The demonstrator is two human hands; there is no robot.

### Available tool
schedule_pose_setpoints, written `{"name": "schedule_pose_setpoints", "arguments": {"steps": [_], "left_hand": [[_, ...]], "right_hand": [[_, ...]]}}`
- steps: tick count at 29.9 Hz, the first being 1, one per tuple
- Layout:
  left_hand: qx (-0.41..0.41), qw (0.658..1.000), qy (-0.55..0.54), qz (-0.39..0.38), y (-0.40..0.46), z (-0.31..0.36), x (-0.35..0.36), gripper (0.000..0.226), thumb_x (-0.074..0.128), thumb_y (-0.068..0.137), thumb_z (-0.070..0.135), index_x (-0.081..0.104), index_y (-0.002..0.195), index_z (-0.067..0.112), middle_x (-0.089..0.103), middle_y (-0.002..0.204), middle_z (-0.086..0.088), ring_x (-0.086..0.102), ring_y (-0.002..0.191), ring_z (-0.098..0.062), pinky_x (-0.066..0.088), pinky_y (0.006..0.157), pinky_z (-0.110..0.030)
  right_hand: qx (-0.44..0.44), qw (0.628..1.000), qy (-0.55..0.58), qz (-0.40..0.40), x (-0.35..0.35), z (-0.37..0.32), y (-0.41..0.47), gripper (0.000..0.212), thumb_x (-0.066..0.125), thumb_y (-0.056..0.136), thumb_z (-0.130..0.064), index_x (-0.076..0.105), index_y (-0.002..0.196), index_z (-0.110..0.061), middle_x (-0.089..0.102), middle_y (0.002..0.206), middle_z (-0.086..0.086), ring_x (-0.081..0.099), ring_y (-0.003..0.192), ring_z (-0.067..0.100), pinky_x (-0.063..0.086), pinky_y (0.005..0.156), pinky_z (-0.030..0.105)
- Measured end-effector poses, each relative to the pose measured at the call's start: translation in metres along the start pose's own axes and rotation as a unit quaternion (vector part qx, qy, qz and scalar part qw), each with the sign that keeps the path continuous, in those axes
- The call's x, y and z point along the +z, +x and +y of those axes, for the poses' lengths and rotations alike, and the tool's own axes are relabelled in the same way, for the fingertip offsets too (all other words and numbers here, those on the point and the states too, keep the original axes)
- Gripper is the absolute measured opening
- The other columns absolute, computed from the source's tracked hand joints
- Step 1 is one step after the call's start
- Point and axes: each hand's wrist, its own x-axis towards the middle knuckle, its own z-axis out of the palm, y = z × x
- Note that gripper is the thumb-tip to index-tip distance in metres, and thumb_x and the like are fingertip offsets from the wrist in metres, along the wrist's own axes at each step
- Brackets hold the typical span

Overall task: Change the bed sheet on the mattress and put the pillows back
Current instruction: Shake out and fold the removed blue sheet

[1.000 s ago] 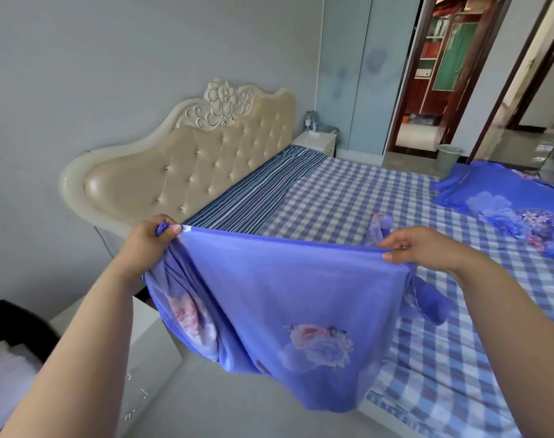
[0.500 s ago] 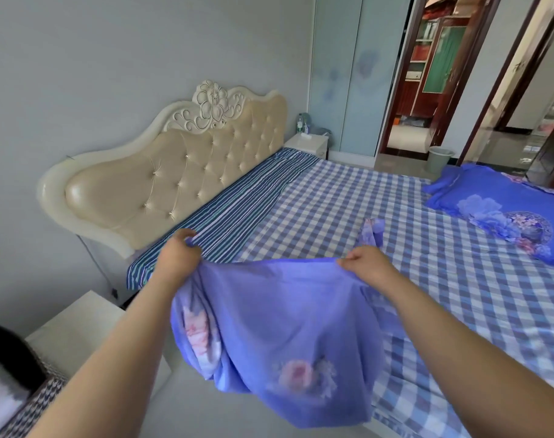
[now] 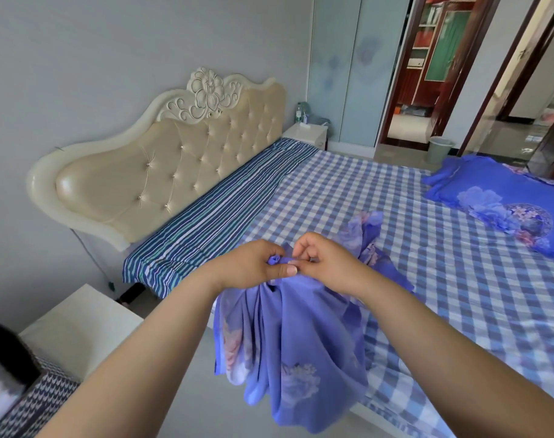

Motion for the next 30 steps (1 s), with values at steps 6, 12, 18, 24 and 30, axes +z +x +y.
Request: {"name": "schedule_pose_setpoints", "arguments": {"steps": [6,12,18,24,30], "left_hand": [[0.009,1.000,0.001,0.024,-0.008,-0.006,-0.007,0.039,0.060,0.092,0.034,0.048,0.065,0.009,0.039,0.057,0.005,0.035,0.052,-0.005,0.032,0.053,-0.016],[-0.008,0.999,-0.003,0.045,-0.018,-0.010,-0.008,0.035,0.062,0.090,0.035,0.052,0.063,0.016,0.042,0.050,0.010,0.039,0.049,-0.004,0.033,0.051,-0.013],[-0.004,0.999,0.024,0.048,-0.030,-0.010,-0.012,0.045,0.063,0.090,0.036,0.048,0.066,0.001,0.035,0.049,0.009,0.034,0.050,-0.007,0.030,0.051,-0.016],[-0.021,0.997,0.031,0.067,-0.044,-0.007,-0.028,0.043,0.063,0.089,0.035,0.053,0.071,-0.003,0.041,0.052,0.005,0.035,0.047,-0.007,0.030,0.048,-0.015],[-0.080,0.982,-0.017,0.169,-0.060,-0.013,-0.052,0.039,0.063,0.090,0.031,0.055,0.072,-0.002,0.050,0.042,0.013,0.040,0.044,-0.007,0.034,0.043,-0.015]], "right_hand": [[-0.023,0.998,-0.059,0.024,0.014,0.023,-0.016,0.023,0.054,0.084,-0.012,0.043,0.085,-0.032,0.053,0.077,-0.001,0.040,0.059,0.011,0.038,0.062,0.035],[-0.049,0.980,-0.161,0.104,0.032,0.022,-0.028,0.019,0.048,0.083,-0.008,0.042,0.090,-0.024,0.048,0.068,-0.007,0.041,0.058,0.014,0.040,0.058,0.037],[-0.044,0.970,-0.240,0.020,0.043,0.024,-0.021,0.020,0.042,0.083,-0.011,0.034,0.071,-0.024,0.040,0.075,-0.004,0.044,0.070,0.028,0.042,0.065,0.045],[0.066,0.967,-0.213,-0.123,0.048,0.042,-0.007,0.036,0.035,0.091,-0.024,0.049,0.123,-0.017,0.052,0.120,-0.005,0.054,0.098,0.022,0.046,0.090,0.037],[0.160,0.959,-0.179,-0.152,0.063,0.068,0.010,0.037,0.032,0.091,-0.041,0.044,0.121,-0.024,0.058,0.117,0.000,0.055,0.101,0.020,0.043,0.091,0.036]]}}
